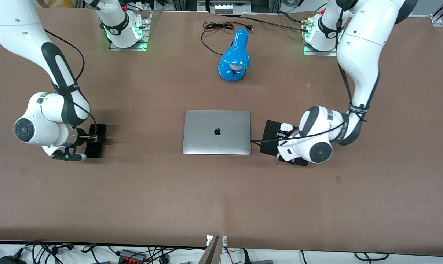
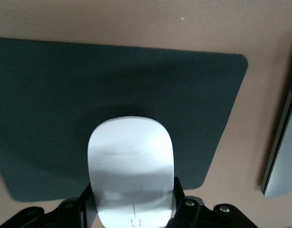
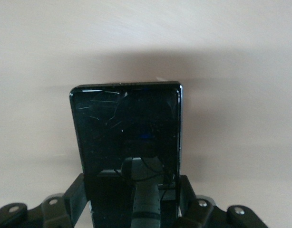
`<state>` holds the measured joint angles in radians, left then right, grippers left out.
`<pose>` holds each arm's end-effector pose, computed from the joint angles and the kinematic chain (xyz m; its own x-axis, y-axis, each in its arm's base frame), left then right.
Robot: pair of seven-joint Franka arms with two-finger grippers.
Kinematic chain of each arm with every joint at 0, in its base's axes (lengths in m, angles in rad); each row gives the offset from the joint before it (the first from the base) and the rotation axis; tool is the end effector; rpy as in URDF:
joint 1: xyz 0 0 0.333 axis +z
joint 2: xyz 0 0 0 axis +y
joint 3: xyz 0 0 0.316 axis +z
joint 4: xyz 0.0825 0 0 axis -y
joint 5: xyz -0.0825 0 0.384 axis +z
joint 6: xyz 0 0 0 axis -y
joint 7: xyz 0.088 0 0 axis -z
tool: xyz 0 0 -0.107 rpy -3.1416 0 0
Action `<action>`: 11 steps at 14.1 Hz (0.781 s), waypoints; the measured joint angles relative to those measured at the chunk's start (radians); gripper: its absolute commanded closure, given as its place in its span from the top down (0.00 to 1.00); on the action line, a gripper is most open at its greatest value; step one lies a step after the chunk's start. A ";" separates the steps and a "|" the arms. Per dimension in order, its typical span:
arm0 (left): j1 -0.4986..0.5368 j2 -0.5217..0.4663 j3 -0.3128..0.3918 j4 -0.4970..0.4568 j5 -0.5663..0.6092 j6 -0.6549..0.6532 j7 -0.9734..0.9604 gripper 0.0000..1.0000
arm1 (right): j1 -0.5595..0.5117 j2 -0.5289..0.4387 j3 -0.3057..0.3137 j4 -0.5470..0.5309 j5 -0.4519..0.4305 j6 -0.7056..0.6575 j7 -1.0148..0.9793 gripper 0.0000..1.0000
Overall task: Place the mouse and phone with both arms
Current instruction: 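Carry the phone toward the laptop while the left gripper moves mouse onto pad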
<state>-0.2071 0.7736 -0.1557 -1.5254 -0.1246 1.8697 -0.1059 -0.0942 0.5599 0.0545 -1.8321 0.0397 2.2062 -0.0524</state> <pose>0.6167 -0.2313 0.1799 0.8810 -0.1909 -0.4328 -0.1357 -0.9785 0.1554 0.6261 -0.0252 0.2112 0.9832 -0.0131 -0.1818 -0.0254 -0.9975 -0.0656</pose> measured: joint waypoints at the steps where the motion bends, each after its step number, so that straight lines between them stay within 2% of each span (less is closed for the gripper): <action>1: 0.000 0.005 0.000 -0.002 0.000 0.011 -0.003 1.00 | 0.016 -0.007 0.017 0.020 0.000 -0.016 0.005 0.26; 4: 0.008 0.008 0.004 -0.001 0.000 0.014 -0.004 1.00 | 0.129 -0.007 0.034 0.053 0.002 -0.025 0.094 0.26; 6: 0.022 -0.011 0.009 0.012 0.000 -0.030 -0.004 1.00 | 0.233 0.004 0.036 0.066 0.002 -0.024 0.213 0.26; 8: 0.053 -0.078 0.013 0.032 0.000 -0.114 -0.004 1.00 | 0.308 0.016 0.036 0.076 0.002 -0.023 0.311 0.26; 11: 0.111 -0.261 0.016 0.045 0.023 -0.252 -0.004 1.00 | 0.360 0.038 0.035 0.082 0.005 -0.018 0.403 0.26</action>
<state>-0.0957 0.5125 -0.1399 -1.4805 -0.1018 1.6178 -0.1096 0.2655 0.5981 0.0900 -1.7498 0.0445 2.1886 0.3508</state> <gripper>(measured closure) 0.000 0.203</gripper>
